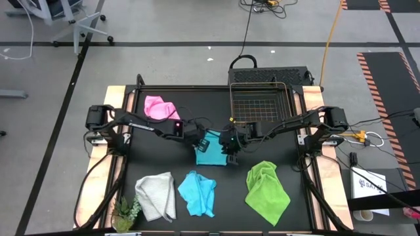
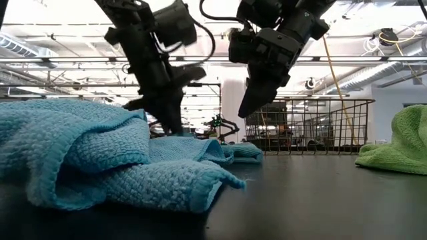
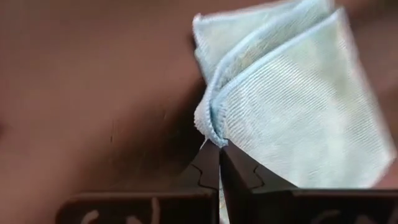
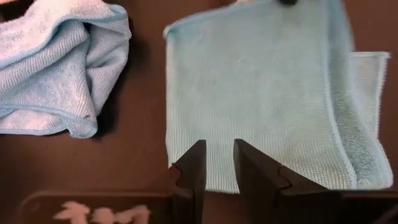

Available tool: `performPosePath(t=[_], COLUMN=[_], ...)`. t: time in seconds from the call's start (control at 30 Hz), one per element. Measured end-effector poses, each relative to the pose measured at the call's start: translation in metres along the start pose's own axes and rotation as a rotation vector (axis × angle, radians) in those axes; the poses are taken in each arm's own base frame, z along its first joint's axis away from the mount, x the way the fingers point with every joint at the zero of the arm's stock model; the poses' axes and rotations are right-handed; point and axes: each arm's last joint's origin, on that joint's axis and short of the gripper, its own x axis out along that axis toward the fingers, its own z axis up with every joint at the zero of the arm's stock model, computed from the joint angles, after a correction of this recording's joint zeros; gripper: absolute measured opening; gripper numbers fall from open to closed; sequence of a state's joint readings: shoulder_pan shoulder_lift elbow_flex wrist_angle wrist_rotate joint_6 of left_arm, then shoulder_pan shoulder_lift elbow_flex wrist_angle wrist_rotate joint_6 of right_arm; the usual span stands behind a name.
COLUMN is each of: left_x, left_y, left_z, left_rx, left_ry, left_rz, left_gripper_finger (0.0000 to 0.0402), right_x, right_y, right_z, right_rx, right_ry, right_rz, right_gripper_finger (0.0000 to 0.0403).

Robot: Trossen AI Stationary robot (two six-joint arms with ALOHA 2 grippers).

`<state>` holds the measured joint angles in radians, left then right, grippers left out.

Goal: Fold microfiber towels
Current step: Fold the top blue towel

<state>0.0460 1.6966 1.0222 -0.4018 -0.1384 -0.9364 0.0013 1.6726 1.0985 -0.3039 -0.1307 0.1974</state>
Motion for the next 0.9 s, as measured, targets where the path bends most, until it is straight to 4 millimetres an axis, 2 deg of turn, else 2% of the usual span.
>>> performPosePath(t=[0.1, 0.2, 0.43, 0.7, 0.9], left_x=[-0.013, -0.015, -0.007, -0.007, 0.008], left_y=[-0.001, -0.001, 0.002, 0.007, 0.013], left_z=[0.005, 0.007, 0.011, 0.035, 0.042], left_rx=[0.011, 0.030, 0.053, 0.065, 0.048], left_ry=[-0.069, -0.106, -0.120, -0.248, -0.211], left_rz=[-0.001, 0.007, 0.028, 0.006, -0.014], left_gripper_finger=[0.0004, 0.0003, 0.0006, 0.0007, 0.0018], right_x=[0.000, 0.000, 0.000, 0.000, 0.000], right_y=[0.000, 0.000, 0.000, 0.000, 0.000], right_z=[0.000, -0.001, -0.001, -0.002, -0.002], right_rx=[0.001, 0.001, 0.002, 0.025, 0.029], right_ry=[0.005, 0.009, 0.014, 0.017, 0.020], right_rz=[-0.001, -0.002, -0.002, -0.002, 0.000], right_gripper_finger=[0.0075, 0.0075, 0.0075, 0.0075, 0.0075])
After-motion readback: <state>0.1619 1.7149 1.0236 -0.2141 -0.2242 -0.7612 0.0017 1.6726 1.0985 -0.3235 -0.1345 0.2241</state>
